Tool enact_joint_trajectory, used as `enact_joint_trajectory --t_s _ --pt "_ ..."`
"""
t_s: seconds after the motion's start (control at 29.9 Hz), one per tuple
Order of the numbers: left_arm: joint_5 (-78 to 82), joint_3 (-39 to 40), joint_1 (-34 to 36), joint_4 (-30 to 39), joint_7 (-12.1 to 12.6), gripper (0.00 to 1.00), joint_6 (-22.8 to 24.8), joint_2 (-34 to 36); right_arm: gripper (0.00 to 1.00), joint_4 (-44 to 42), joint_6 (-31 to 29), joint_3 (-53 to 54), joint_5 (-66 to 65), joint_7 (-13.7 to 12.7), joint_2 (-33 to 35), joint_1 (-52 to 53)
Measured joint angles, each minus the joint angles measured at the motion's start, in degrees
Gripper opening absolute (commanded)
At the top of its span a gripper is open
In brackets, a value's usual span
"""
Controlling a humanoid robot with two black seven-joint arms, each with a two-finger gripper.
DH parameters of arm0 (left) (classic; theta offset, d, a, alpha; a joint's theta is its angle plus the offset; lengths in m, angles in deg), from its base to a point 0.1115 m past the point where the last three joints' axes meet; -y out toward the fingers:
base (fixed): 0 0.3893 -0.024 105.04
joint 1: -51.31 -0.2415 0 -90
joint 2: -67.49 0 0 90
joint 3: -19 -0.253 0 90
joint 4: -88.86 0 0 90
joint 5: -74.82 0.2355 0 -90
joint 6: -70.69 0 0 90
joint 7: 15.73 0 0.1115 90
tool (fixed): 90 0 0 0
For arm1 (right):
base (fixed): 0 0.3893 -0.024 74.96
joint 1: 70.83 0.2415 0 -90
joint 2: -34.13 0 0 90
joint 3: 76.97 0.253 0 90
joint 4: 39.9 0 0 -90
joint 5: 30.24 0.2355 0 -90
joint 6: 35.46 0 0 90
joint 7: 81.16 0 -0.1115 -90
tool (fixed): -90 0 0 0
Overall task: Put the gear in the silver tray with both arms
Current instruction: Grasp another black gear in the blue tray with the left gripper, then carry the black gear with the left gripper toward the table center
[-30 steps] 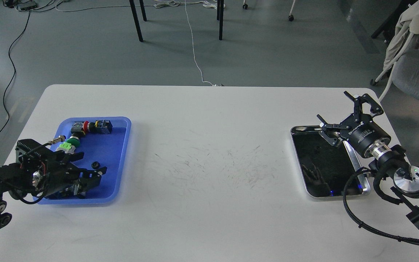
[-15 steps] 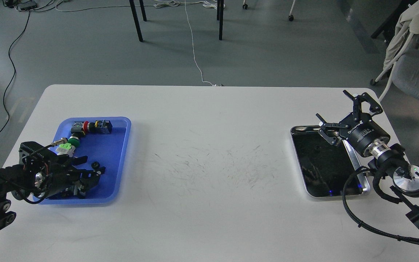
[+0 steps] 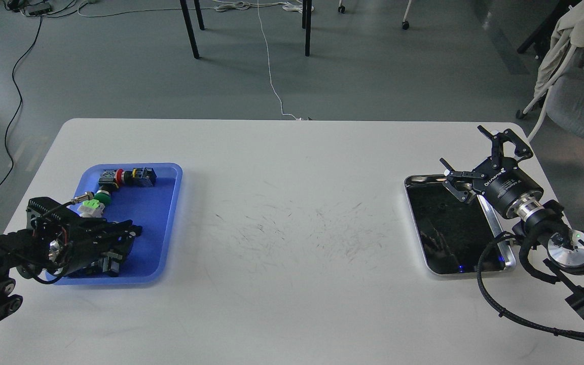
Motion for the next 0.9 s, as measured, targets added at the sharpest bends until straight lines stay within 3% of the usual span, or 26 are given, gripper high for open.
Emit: enact_joint_trajectory --t_s 0.17,0.3,0.47,0.7,0.9 --pt "-0.4 0.3 3.8 3.4 0.1 0.07 1.2 1.6 0.94 0.2 0.0 0.0 0.0 0.0 0.0 0.4" --pt "-0.6 0.8 9.8 10.1 1.1 0.07 3.7 4.5 0.94 0.5 0.0 -0.1 -0.2 0.0 0.0 0.8" --pt "-2.2 1.1 16.1 21.1 5.9 0.07 6.2 4.7 0.94 1.1 0.5 0.1 -0.2 0.0 0.7 1.2" --pt "-3.1 0.9 19.2 24.2 13.9 0.07 6.7 -11.6 0.94 1.0 0.5 0.6 -0.2 0.0 1.5 1.2" --pt "-2.6 0.4 19.3 17.7 16.5 0.07 6.8 -28.0 0.94 0.9 0.5 0.9 -0.2 0.0 2.2 1.1"
